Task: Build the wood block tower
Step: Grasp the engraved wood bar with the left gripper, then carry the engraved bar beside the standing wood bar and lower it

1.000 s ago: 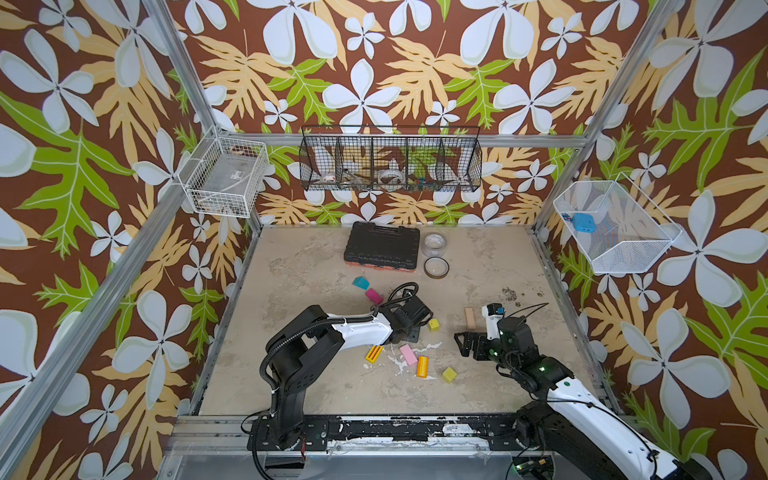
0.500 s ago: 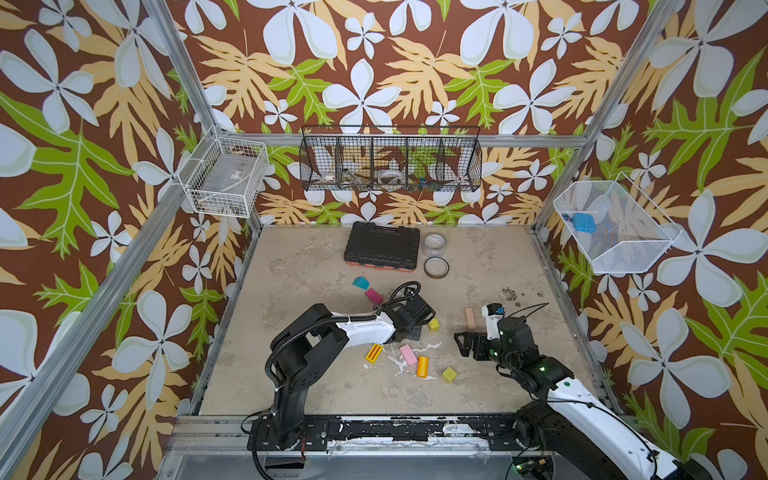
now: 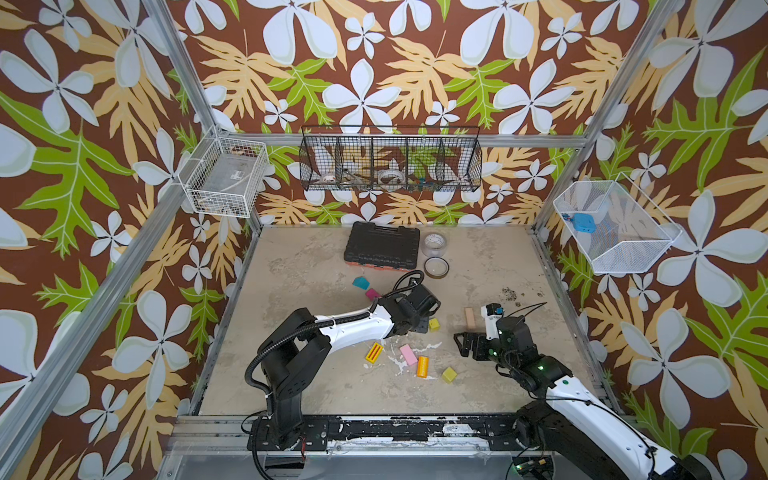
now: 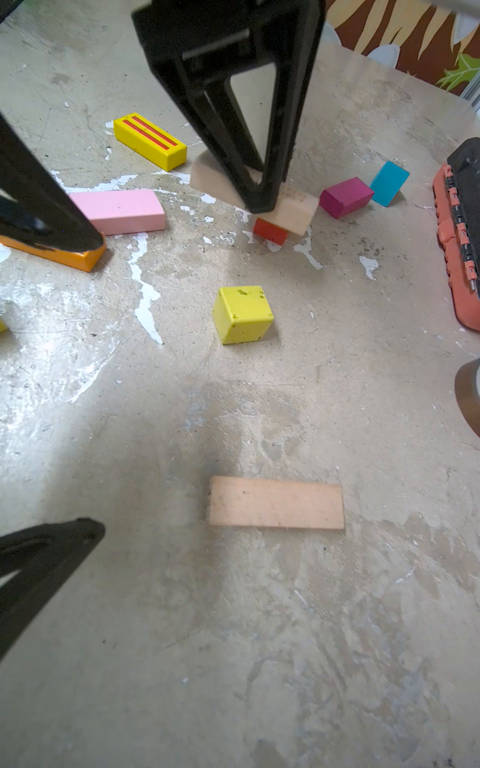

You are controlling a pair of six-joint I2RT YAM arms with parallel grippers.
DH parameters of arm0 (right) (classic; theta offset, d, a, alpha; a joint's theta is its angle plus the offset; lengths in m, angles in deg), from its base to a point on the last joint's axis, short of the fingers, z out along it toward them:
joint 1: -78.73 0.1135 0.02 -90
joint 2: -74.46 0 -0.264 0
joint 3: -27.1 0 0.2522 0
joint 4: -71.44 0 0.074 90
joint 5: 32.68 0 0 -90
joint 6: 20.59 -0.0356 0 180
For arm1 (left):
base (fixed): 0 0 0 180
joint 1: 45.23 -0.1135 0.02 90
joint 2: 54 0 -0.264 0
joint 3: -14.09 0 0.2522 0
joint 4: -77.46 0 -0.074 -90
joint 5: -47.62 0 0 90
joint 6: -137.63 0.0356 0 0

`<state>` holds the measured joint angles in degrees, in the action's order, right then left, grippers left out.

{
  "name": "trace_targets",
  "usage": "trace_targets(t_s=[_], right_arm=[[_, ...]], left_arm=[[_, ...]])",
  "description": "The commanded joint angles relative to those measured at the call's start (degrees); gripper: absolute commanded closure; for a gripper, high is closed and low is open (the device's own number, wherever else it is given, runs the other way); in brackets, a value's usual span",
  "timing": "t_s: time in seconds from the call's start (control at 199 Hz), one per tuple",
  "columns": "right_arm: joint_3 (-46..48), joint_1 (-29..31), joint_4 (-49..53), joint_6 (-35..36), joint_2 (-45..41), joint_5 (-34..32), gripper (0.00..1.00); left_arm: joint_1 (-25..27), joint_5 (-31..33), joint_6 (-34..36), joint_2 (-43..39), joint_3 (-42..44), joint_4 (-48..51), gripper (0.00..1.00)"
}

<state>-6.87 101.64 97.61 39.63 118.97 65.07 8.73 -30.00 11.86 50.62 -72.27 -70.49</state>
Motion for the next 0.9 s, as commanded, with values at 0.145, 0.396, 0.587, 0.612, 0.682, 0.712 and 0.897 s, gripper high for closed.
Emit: trace_targets(t_s=[0.145, 0.396, 0.587, 0.612, 0.682, 0.712, 0.897], right_arm=[[-0.67, 0.03, -0.26, -0.16, -0.72, -2.63, 0.00], [-1.72, -1.75, 2.32, -1.59, -1.53, -7.88, 0.00], [-2.10, -2.04, 3.72, -2.82, -2.01, -11.06, 0.00], [-2.00, -2.07, 3.68, -2.90, -2.18, -11.18, 0.00], [-1.91, -2.06, 3.70, -2.99, -2.68, -11.48, 0.00], [-1.77, -2.04, 3.77, -3.04, -2.84, -11.69, 0.00], [-1.78, -2.16, 3.86, -3.35, -3.20, -12.14, 0.00]], left_arm=[[4.59, 3.04, -1.23, 5.20, -10.91, 3.48, 0.82], [6.63, 2.03, -4.96, 13.45, -18.89, 1.84, 0.85], [7.22, 2.53, -6.83, 17.66, -23.24, 1.49, 0.85], [7.22, 2.76, -7.19, 18.06, -23.53, 1.50, 0.85], [7.22, 3.28, -8.60, 19.11, -23.99, 1.52, 0.85], [7.31, 3.47, -9.27, 19.45, -23.93, 1.32, 0.85], [7.66, 4.99, -13.32, 21.13, -22.32, -2.37, 0.87]])
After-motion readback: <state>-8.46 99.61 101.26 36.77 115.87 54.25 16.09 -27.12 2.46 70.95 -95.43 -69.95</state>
